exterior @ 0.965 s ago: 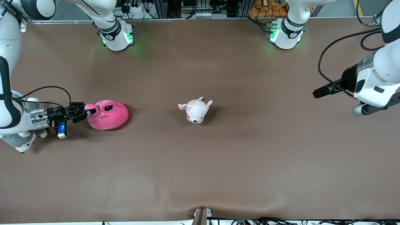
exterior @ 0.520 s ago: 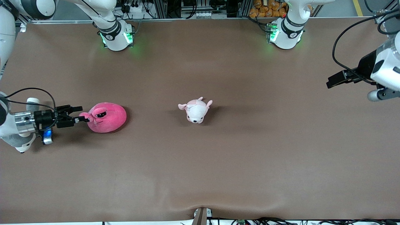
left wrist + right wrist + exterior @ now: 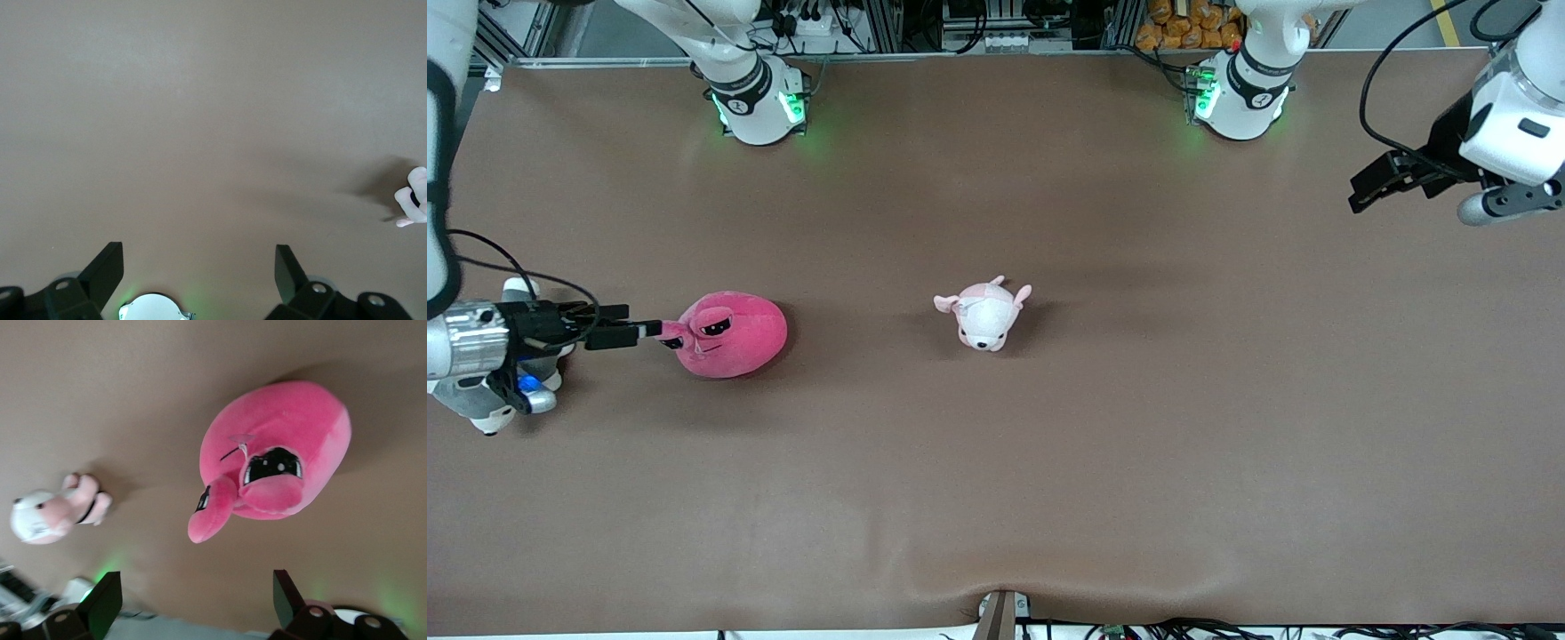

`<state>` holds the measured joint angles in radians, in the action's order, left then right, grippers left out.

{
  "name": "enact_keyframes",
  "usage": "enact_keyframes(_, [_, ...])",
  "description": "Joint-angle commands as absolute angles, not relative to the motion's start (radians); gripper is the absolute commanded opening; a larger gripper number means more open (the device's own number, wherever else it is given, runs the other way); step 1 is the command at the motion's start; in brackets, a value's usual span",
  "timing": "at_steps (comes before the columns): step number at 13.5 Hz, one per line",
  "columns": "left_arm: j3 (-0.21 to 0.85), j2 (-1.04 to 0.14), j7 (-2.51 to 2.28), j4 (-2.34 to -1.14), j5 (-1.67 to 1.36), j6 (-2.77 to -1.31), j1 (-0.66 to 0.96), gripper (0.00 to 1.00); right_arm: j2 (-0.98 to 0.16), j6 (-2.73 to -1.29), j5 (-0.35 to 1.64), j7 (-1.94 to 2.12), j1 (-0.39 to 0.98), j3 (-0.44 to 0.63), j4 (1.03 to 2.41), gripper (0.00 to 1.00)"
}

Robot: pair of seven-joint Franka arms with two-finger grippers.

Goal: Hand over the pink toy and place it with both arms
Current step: 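Open the right gripper and draw it back from the plush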

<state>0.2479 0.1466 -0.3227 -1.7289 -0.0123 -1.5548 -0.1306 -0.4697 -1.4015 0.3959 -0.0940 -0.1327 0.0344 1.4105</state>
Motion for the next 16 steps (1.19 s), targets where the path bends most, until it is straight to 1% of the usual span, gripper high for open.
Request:
enact_keyframes(1, [0.23,0.181,-0.31,-1.758,0.011,-1.557,-0.105,1.0,-0.35,-1.518,0.273,-0.037,-0.072,0.04,1.538,1.0])
enact_keyframes(3, [0.146,0.178,-0.31,-1.747,0.041,-1.554,-0.019,1.0,-0.226,-1.699,0.22,0.069,-0.054,0.04,1.711,1.0])
enact_keyframes(4, [0.123,0.173,-0.314,-1.737,0.055,-1.554,0.01,1.0,-0.169,-1.779,0.206,0.104,-0.046,0.04,1.794,1.0])
enact_keyframes(6, [0.12,0.161,-0.313,-1.714,0.06,-1.551,0.005,1.0,-0.071,-1.9,0.139,0.127,-0.016,0.04,1.908,1.0])
enact_keyframes(7, [0.12,0.155,-0.313,-1.703,0.06,-1.549,0.005,1.0,-0.04,-1.931,0.097,0.127,0.003,0.04,1.931,1.0])
enact_keyframes(9, [0.12,0.155,-0.307,-1.698,0.058,-1.549,0.005,1.0,-0.019,-1.928,0.078,0.127,0.011,0.04,1.925,1.0])
enact_keyframes(11, [0.12,0.143,-0.307,-1.689,0.057,-1.549,0.005,1.0,-0.003,-1.901,0.057,0.127,0.009,0.041,1.889,1.0])
enact_keyframes(16, [0.118,0.144,-0.307,-1.684,0.051,-1.549,0.005,1.0,-0.002,-1.688,0.051,0.098,0.008,0.043,1.714,1.0])
